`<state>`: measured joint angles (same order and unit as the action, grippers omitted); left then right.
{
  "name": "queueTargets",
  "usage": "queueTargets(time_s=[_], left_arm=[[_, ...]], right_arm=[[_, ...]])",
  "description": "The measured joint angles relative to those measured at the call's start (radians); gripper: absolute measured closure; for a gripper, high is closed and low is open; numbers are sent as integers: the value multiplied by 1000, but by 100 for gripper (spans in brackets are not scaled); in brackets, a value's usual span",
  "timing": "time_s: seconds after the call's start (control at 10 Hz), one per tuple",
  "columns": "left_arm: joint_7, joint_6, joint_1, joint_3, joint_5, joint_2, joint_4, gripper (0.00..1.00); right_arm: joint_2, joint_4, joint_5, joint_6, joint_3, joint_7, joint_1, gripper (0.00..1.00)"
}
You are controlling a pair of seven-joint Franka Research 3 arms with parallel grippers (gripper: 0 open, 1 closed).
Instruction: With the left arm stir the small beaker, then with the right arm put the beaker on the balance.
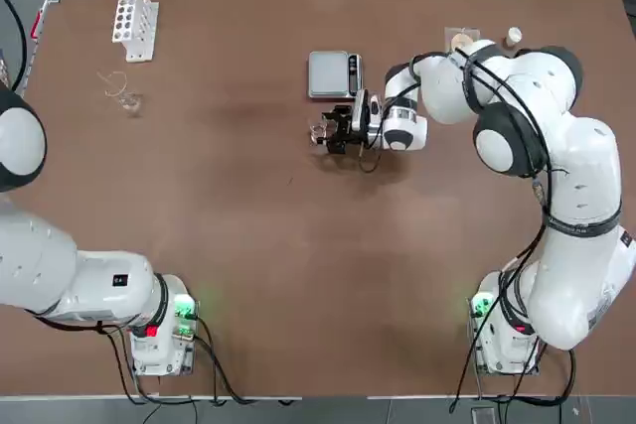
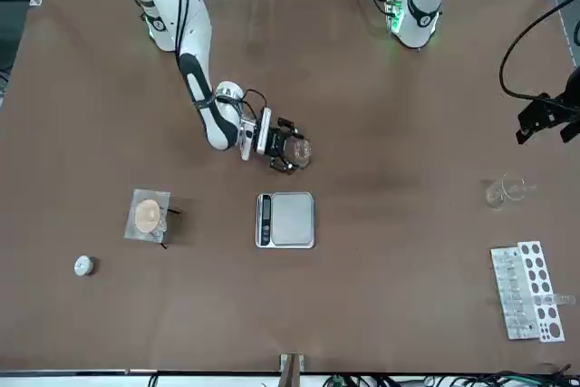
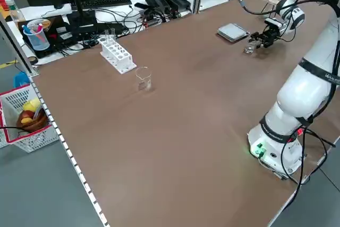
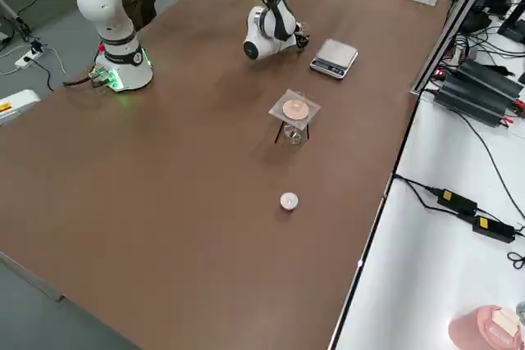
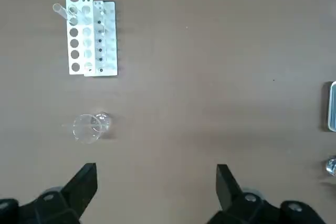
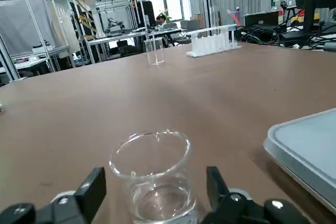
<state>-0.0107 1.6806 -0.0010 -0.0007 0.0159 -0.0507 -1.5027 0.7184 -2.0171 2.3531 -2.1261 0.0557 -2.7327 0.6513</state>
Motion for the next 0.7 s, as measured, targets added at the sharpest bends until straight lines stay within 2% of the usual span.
queueTargets(time_s=[0.1,0.2,0.3,0.7], left_arm=[[0,0,0,-1,0,0,0,0],[0,0,-1,-1,0,0,0,0],[0,0,-1,-2,0,0,0,0],[0,0,-2,-3,0,0,0,0]], right_arm=[[0,2,0,0,-1,0,0,17],[0,4,0,0,-2,0,0,26],[0,5,1,2,-3,0,0,42],[1,7,2,12,-8,0,-9,42]])
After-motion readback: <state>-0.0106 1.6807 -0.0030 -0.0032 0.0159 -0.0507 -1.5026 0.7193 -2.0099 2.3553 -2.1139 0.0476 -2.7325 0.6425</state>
